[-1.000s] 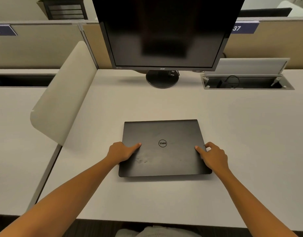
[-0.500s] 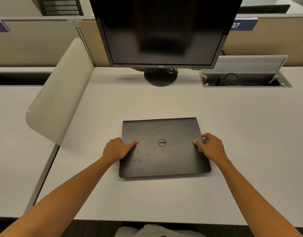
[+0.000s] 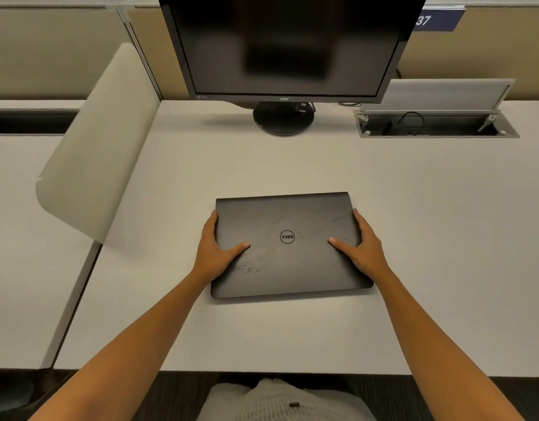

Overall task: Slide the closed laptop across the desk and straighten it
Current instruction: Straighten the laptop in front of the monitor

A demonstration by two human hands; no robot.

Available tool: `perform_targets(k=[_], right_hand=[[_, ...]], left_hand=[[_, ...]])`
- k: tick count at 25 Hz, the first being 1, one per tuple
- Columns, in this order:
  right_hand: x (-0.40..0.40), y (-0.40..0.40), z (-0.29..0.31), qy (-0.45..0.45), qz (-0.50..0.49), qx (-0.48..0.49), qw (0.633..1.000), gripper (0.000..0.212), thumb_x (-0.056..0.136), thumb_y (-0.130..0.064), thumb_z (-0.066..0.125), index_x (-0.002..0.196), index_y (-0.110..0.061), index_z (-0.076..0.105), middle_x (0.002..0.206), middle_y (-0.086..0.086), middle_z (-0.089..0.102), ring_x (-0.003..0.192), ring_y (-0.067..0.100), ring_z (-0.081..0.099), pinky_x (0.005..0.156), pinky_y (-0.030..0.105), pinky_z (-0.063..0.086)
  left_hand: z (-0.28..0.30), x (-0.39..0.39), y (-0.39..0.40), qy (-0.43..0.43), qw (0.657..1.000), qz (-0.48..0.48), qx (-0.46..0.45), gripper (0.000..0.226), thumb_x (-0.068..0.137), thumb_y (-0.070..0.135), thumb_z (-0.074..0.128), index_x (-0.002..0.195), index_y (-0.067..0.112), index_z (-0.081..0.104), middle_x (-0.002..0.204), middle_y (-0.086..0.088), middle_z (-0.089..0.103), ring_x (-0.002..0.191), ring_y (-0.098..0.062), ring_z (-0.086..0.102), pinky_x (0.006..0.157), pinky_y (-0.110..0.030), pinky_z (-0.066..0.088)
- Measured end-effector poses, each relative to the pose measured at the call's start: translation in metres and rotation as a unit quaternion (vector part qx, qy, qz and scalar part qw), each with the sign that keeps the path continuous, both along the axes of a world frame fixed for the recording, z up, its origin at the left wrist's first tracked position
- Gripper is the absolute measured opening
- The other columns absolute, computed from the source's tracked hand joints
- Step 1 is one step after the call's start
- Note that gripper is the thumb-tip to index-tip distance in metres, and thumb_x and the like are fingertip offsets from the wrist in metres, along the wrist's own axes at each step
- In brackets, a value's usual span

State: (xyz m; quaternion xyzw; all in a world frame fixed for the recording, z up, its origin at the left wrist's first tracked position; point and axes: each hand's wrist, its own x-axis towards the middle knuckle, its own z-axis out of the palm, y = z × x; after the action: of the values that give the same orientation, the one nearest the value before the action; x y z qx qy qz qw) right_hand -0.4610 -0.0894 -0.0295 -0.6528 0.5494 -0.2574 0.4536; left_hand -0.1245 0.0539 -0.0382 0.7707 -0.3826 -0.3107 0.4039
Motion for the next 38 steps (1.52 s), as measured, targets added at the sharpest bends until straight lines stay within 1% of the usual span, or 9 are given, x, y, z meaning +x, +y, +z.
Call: perform_targets(k=[4, 8, 13, 18, 23, 25, 33, 35, 38], right_hand=[[0.000, 0.001, -0.002, 0.006, -0.002, -0.001, 1.000, 0.103, 0.071, -0.053, 0.080, 0.154, -0.031, 0.024, 0.156, -0.010, 0.034, 0.135, 0.006, 0.037, 0.104, 0.022, 0.033], [-0.004, 0.004, -0.006, 0.000, -0.010, 0.002, 1.000, 0.102, 0.071, -0.051, 0.080, 0.154, -0.032, 0.025, 0.157, -0.010, 0.034, 0.139, 0.014, 0.038, 0.105, 0.025, 0.034], [-0.010, 0.011, -0.008, -0.005, -0.005, -0.004, 1.000, 0.099, 0.074, -0.046, 0.080, 0.155, -0.028, 0.026, 0.156, -0.006, 0.036, 0.140, 0.020, 0.040, 0.112, 0.038, 0.039], [-0.017, 0.032, -0.009, -0.010, -0.018, -0.008, 1.000, 0.097, 0.074, -0.046, 0.080, 0.154, -0.030, 0.027, 0.154, -0.007, 0.039, 0.137, 0.016, 0.043, 0.108, 0.030, 0.038], [-0.021, 0.054, -0.008, -0.014, -0.032, -0.011, 0.999, 0.096, 0.074, -0.048, 0.079, 0.153, -0.032, 0.027, 0.152, -0.012, 0.039, 0.126, 0.001, 0.040, 0.100, 0.020, 0.035], [-0.023, 0.060, -0.008, -0.017, -0.039, -0.008, 0.999, 0.095, 0.075, -0.046, 0.079, 0.153, -0.032, 0.028, 0.152, -0.012, 0.039, 0.126, 0.000, 0.040, 0.100, 0.020, 0.035], [-0.022, 0.062, -0.006, -0.014, -0.034, -0.013, 0.999, 0.092, 0.078, -0.042, 0.078, 0.154, -0.029, 0.027, 0.155, -0.008, 0.037, 0.136, 0.012, 0.040, 0.102, 0.022, 0.035], [-0.024, 0.060, -0.005, -0.007, -0.030, -0.013, 0.999, 0.091, 0.079, -0.041, 0.077, 0.154, -0.029, 0.027, 0.155, -0.008, 0.037, 0.136, 0.011, 0.039, 0.102, 0.020, 0.033], [-0.025, 0.057, -0.003, -0.002, -0.025, -0.011, 1.000, 0.091, 0.079, -0.041, 0.077, 0.154, -0.029, 0.027, 0.155, -0.009, 0.037, 0.130, 0.002, 0.038, 0.101, 0.019, 0.033]], left_hand=[[-0.003, -0.008, 0.012, -0.007, 1.000, 0.001, -0.002, 0.120, 0.064, 0.054, 0.090, 0.159, 0.027, 0.021, 0.161, 0.010, 0.029, 0.144, -0.010, 0.032, 0.113, -0.025, 0.027], [0.001, -0.012, 0.013, 0.007, 1.000, 0.010, -0.010, 0.119, 0.064, 0.054, 0.090, 0.158, 0.029, 0.022, 0.159, 0.010, 0.031, 0.141, -0.009, 0.035, 0.110, -0.023, 0.029], [-0.001, -0.014, 0.020, -0.001, 1.000, 0.010, -0.011, 0.115, 0.068, 0.050, 0.089, 0.159, 0.025, 0.022, 0.162, 0.006, 0.030, 0.145, -0.015, 0.033, 0.112, -0.025, 0.028], [0.000, -0.016, 0.030, -0.005, 1.000, 0.000, -0.017, 0.115, 0.067, 0.051, 0.089, 0.158, 0.027, 0.023, 0.160, 0.009, 0.033, 0.143, -0.011, 0.034, 0.112, -0.025, 0.029], [-0.002, -0.017, 0.040, -0.006, 1.000, -0.008, -0.011, 0.114, 0.067, 0.050, 0.089, 0.158, 0.028, 0.024, 0.160, 0.008, 0.034, 0.142, -0.012, 0.036, 0.112, -0.027, 0.031], [-0.002, -0.018, 0.042, -0.005, 1.000, -0.011, -0.009, 0.113, 0.067, 0.050, 0.089, 0.158, 0.028, 0.024, 0.160, 0.008, 0.034, 0.142, -0.013, 0.037, 0.112, -0.027, 0.031], [0.000, -0.021, 0.043, -0.004, 1.000, -0.003, -0.005, 0.113, 0.067, 0.049, 0.090, 0.158, 0.027, 0.025, 0.160, 0.007, 0.034, 0.142, -0.015, 0.037, 0.111, -0.027, 0.031], [-0.001, -0.023, 0.045, 0.001, 1.000, 0.003, -0.007, 0.114, 0.066, 0.048, 0.091, 0.157, 0.028, 0.025, 0.159, 0.008, 0.035, 0.142, -0.013, 0.037, 0.111, -0.025, 0.031], [-0.002, -0.026, 0.048, 0.000, 1.000, 0.007, -0.009, 0.115, 0.066, 0.049, 0.090, 0.158, 0.028, 0.025, 0.160, 0.010, 0.034, 0.142, -0.011, 0.036, 0.112, -0.025, 0.031]])
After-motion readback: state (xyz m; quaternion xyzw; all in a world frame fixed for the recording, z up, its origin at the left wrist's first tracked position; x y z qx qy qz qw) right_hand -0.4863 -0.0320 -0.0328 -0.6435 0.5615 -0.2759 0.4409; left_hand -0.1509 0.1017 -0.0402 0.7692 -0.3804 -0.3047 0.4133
